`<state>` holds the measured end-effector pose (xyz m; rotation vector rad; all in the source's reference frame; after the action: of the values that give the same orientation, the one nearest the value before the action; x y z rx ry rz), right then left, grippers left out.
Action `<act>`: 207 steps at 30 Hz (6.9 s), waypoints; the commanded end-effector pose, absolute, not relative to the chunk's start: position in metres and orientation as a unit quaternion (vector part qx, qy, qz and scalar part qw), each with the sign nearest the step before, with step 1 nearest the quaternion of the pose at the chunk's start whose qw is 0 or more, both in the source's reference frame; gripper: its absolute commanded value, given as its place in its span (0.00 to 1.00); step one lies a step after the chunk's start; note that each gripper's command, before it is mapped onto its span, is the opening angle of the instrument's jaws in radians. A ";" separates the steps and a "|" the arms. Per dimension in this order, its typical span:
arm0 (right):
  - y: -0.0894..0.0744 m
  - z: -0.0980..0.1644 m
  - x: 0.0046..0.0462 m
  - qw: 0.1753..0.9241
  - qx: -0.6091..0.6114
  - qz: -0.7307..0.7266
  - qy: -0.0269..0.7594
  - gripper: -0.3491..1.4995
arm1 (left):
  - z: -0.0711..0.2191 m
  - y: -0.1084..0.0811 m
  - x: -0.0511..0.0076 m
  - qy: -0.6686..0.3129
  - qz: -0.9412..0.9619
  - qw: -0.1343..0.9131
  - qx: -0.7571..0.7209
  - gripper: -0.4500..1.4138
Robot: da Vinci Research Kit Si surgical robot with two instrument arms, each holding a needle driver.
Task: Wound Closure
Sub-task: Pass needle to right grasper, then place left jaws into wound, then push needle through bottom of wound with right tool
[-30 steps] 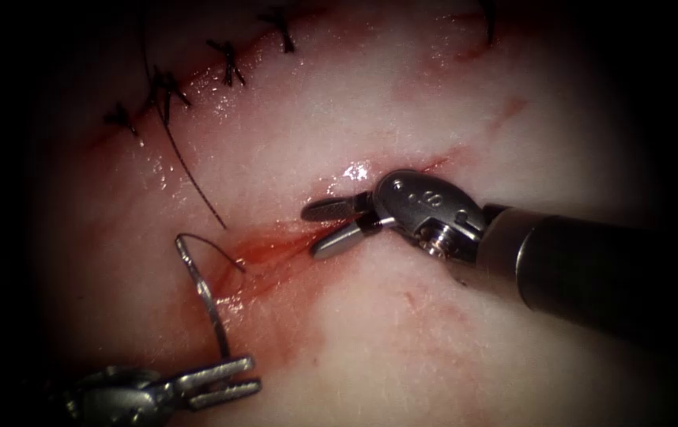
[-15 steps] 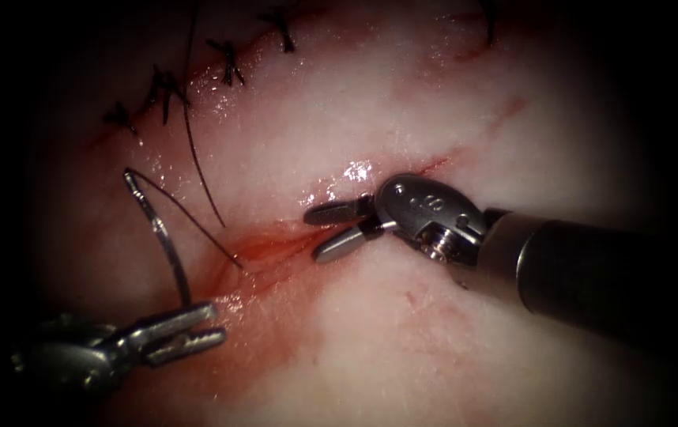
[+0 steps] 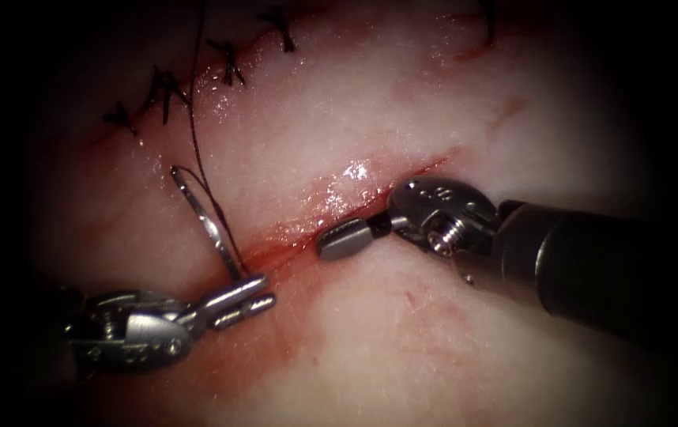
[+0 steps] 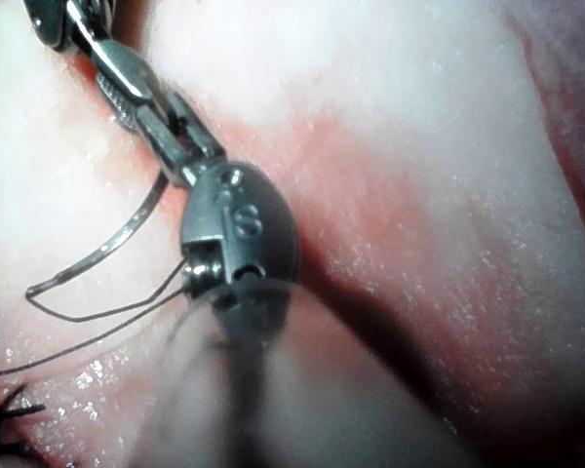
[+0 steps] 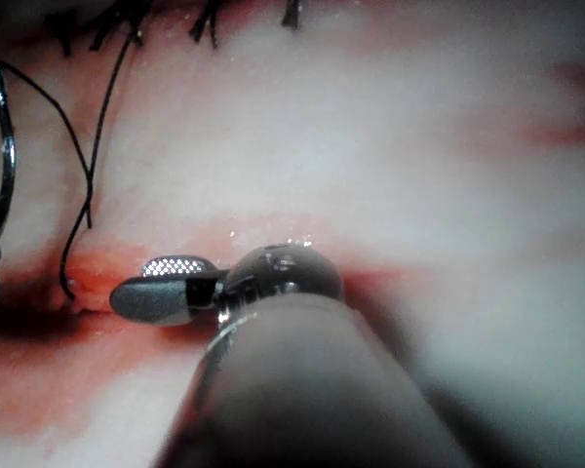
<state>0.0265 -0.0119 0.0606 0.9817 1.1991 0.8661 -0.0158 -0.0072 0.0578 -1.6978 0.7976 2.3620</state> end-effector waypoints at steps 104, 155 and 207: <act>-0.011 0.060 0.0343 0.601 0.296 0.134 0.731 0.00 | 0.063 -0.008 -0.0133 0.106 0.851 0.145 -0.494 0.00; -0.008 0.064 0.0385 0.639 0.082 0.009 0.765 0.00 | 0.073 -0.007 -0.0131 -0.076 0.951 0.137 -0.268 0.00; -0.012 0.066 0.0381 0.639 0.111 -0.008 0.761 0.00 | 0.064 -0.008 -0.0094 -0.046 0.934 0.221 -0.278 0.27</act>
<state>0.0371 -0.0118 0.0658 0.2588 1.7310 -0.0111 -0.0089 -0.0089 0.0628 -0.7749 -0.1127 2.5648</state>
